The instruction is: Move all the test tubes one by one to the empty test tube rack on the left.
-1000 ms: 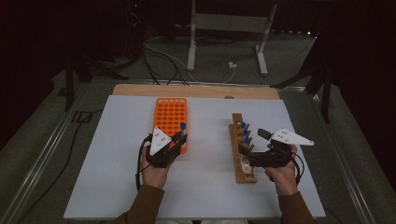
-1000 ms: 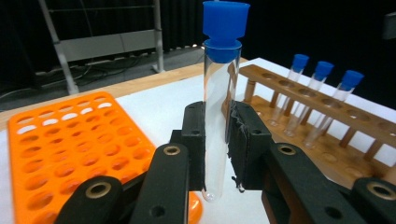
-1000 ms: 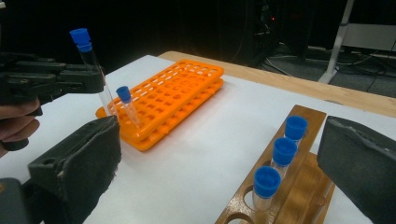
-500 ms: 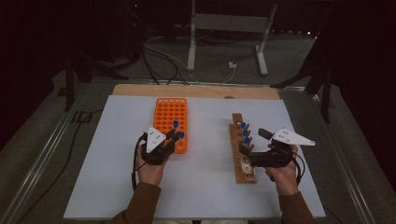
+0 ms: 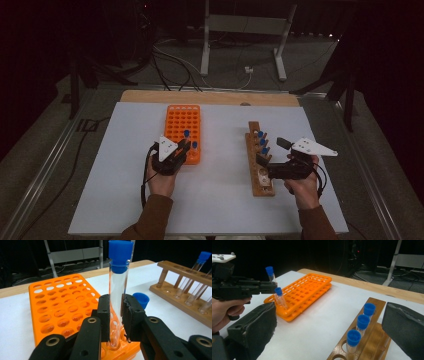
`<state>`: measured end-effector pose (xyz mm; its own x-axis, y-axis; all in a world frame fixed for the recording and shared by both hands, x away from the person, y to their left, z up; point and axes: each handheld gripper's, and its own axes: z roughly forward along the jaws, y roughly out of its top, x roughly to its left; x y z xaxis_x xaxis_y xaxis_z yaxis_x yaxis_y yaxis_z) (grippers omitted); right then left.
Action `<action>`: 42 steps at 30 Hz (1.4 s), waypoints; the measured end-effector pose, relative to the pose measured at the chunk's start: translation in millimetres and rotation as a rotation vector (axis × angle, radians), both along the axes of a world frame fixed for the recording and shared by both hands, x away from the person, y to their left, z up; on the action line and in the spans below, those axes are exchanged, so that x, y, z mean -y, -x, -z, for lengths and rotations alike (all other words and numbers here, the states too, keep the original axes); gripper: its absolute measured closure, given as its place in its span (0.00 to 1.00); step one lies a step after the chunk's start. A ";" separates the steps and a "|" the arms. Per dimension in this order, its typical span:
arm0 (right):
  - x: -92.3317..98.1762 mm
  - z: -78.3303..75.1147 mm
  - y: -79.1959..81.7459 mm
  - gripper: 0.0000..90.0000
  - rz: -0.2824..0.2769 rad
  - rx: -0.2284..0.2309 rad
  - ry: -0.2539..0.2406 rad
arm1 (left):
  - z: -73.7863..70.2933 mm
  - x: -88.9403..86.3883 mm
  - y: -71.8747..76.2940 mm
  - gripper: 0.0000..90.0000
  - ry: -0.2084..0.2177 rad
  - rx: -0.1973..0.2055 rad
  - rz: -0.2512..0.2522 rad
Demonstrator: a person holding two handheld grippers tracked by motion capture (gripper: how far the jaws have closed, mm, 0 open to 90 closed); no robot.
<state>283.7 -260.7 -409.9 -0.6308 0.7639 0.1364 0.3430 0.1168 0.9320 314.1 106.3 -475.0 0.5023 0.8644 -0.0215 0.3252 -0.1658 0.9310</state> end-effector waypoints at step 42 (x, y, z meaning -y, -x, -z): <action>-0.7 1.7 0.4 0.00 -0.011 0.000 0.008 | 23.0 1.8 -2.1 0.87 -0.056 -0.092 -0.002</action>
